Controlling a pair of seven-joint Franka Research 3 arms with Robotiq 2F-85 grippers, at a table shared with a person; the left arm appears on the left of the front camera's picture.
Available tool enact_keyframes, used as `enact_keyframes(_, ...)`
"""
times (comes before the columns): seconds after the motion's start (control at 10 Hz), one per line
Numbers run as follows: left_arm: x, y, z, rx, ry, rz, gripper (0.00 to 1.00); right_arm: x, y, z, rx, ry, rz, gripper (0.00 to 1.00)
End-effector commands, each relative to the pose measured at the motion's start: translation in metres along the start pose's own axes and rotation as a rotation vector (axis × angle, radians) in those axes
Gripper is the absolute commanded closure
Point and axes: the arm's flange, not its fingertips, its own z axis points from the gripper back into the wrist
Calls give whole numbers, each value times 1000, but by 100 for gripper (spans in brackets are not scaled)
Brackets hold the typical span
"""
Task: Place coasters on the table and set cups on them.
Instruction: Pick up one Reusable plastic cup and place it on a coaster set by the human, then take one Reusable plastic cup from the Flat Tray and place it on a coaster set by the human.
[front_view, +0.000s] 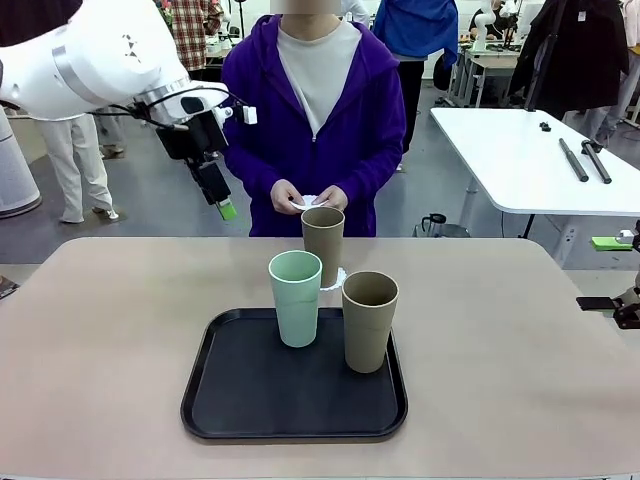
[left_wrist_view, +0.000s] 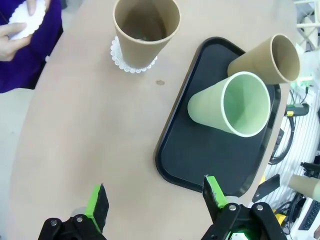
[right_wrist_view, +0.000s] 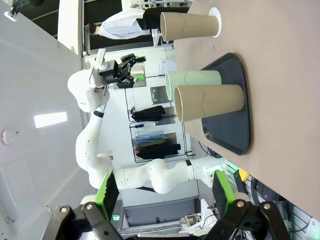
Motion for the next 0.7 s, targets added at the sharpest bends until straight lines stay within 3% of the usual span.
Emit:
enact_keyframes(0.0,-4,7,-11,-24,3,-12,0,0,1,0,0,-2,-12,0)
enact_keyframes(0.6,-4,7,-11,-24,3,-12,0,0,1,0,0,-2,-12,0)
